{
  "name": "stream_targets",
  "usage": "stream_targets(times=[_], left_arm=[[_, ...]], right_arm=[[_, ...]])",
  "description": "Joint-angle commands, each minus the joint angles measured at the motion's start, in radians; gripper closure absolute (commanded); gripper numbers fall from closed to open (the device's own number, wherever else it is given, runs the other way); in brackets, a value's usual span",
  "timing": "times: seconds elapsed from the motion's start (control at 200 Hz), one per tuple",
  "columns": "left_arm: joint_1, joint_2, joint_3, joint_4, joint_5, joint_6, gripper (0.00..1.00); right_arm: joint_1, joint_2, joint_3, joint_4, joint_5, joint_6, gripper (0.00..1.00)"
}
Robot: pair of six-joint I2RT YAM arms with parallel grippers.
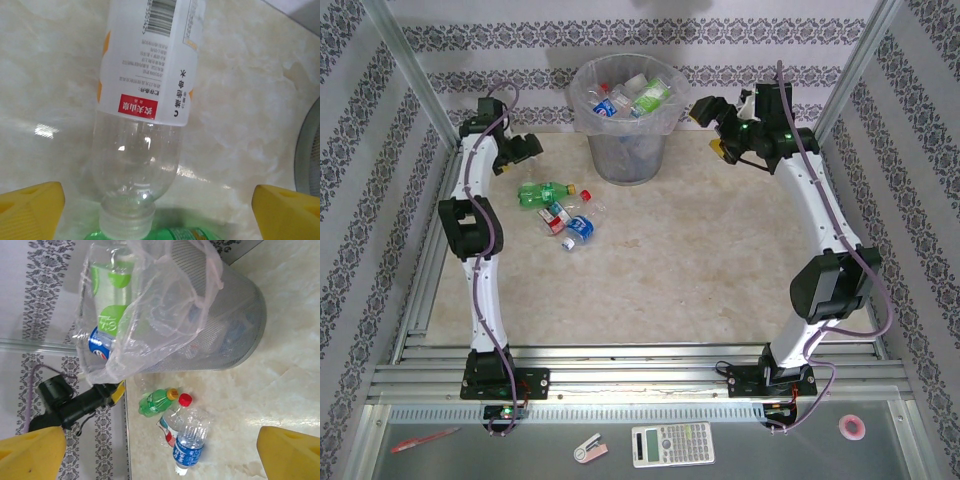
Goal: Throw the plastic bottles in the bin
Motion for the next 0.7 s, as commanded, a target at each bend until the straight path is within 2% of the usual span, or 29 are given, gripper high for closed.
stream_targets(times=[0.0,0.085,0.35,0.48,0.694], left_arm=[[0.01,0.041,0.044,0.065,0.022,-0.009,0.05],[0.011,0.078,0.074,0.063,0.003,-0.031,0.06],[0.014,0.18,0.169,0.11,0.036,-0.082,0.07],[0.018,0.199,0.171,0.161,0.069,-0.118,0.12],[0.021,0.234,0.178,0.147,0.115,-0.138,0.17]], right_arm=[[0.016,-0.02,0.003,-0.005,-0.024,-0.024,0.02],[0.023,-0.019,-0.002,-0.008,-0.022,-0.025,0.02],[0.03,-0.038,-0.071,0.026,-0.015,0.007,0.02],[0.031,-0.053,-0.106,0.065,-0.005,0.031,0.02],[0.031,-0.055,-0.11,0.069,0.003,0.032,0.02]])
